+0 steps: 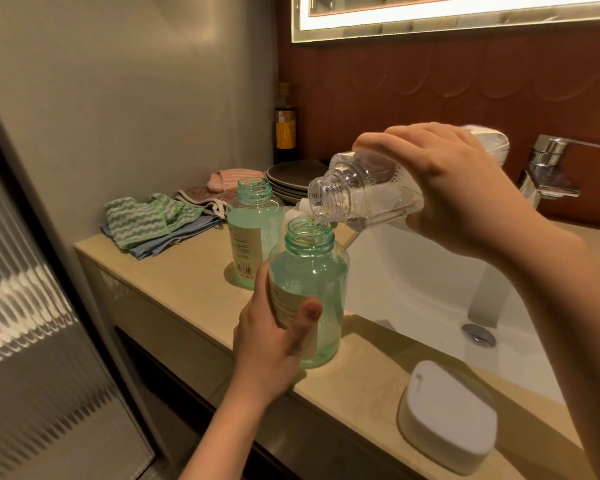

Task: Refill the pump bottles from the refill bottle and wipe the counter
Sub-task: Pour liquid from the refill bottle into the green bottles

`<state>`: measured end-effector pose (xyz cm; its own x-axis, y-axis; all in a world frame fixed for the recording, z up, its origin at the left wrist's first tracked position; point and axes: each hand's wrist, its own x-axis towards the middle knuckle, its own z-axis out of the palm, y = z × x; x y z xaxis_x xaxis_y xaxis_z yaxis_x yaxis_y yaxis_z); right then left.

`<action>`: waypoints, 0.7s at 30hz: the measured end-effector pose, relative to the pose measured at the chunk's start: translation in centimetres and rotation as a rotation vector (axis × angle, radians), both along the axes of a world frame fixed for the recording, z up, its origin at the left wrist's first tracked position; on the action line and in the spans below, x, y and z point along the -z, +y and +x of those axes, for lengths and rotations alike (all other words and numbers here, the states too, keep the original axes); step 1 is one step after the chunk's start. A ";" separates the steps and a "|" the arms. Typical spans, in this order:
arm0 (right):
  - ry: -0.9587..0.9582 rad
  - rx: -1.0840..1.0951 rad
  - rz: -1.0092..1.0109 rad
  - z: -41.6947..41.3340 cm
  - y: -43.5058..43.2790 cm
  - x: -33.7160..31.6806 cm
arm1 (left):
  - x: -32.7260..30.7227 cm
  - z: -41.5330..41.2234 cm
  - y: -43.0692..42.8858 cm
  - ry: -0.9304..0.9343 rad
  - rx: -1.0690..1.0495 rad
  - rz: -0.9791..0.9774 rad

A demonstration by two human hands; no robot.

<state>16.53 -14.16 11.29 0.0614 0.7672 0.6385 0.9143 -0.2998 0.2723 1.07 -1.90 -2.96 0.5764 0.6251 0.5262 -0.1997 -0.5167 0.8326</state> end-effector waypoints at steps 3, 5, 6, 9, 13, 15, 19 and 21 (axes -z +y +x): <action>-0.002 -0.003 0.009 0.0 0.0 0.0 | 0.1 0.1 0.1 0.003 0.002 -0.001; -0.003 -0.002 0.010 0.0 0.0 0.0 | 0.1 0.1 0.1 0.007 0.001 0.006; -0.003 -0.003 0.009 0.0 0.0 0.0 | 0.1 0.1 0.1 0.007 0.001 0.007; 0.012 -0.009 0.005 -0.2 0.1 0.0 | 0.1 0.0 0.1 0.001 -0.004 0.009; 0.004 -0.013 0.010 -0.2 0.0 0.0 | 0.1 0.1 0.0 0.002 0.000 0.005; 0.006 -0.012 0.009 -0.2 0.1 0.0 | 0.2 0.1 0.0 0.001 0.007 0.001; 0.007 -0.019 0.014 -0.2 0.1 0.0 | 0.2 0.1 0.0 -0.004 0.006 -0.007; 0.005 -0.018 0.015 -0.2 0.1 0.0 | 0.2 0.1 0.0 -0.003 0.007 -0.007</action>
